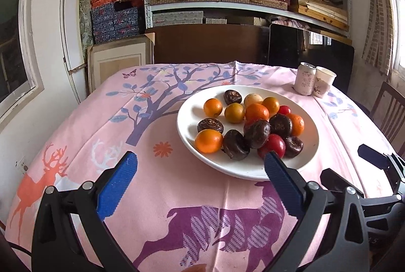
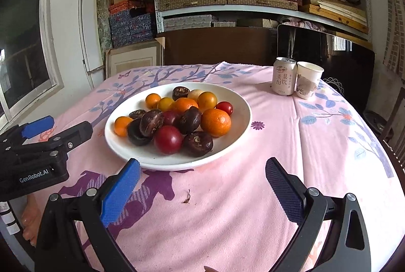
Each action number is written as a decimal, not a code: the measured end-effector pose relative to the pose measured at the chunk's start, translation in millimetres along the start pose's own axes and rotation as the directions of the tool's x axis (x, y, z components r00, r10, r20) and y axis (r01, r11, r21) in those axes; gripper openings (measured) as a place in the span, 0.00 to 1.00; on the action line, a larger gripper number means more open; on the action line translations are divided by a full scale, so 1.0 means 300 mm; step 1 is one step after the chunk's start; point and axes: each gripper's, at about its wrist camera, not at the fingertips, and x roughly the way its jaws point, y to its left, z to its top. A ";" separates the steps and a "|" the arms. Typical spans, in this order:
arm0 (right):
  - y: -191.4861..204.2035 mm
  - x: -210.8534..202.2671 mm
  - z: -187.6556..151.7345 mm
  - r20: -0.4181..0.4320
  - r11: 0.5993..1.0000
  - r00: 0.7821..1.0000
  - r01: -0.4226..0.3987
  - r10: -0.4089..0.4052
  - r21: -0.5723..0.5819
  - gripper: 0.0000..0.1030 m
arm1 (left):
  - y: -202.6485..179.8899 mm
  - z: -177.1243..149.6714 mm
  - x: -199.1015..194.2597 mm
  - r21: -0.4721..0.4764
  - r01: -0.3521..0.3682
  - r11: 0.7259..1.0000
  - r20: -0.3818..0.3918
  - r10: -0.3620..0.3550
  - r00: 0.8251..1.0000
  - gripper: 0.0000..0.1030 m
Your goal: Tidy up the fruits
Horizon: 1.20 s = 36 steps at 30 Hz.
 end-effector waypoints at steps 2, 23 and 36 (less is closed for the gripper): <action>0.002 0.007 -0.004 -0.012 1.000 1.000 0.008 -0.008 -0.002 0.97 | -0.009 -0.002 0.003 0.013 -0.006 1.000 -0.003 0.006 1.000 0.96; 0.013 0.008 -0.008 -0.021 1.000 0.999 -0.024 0.024 0.006 0.97 | -0.028 -0.013 0.028 0.035 -0.001 0.999 -0.022 0.002 1.000 0.96; 0.013 0.007 -0.008 -0.019 1.000 1.000 -0.024 0.024 0.008 0.97 | -0.033 -0.013 0.029 0.047 0.005 0.999 -0.027 -0.004 1.000 0.96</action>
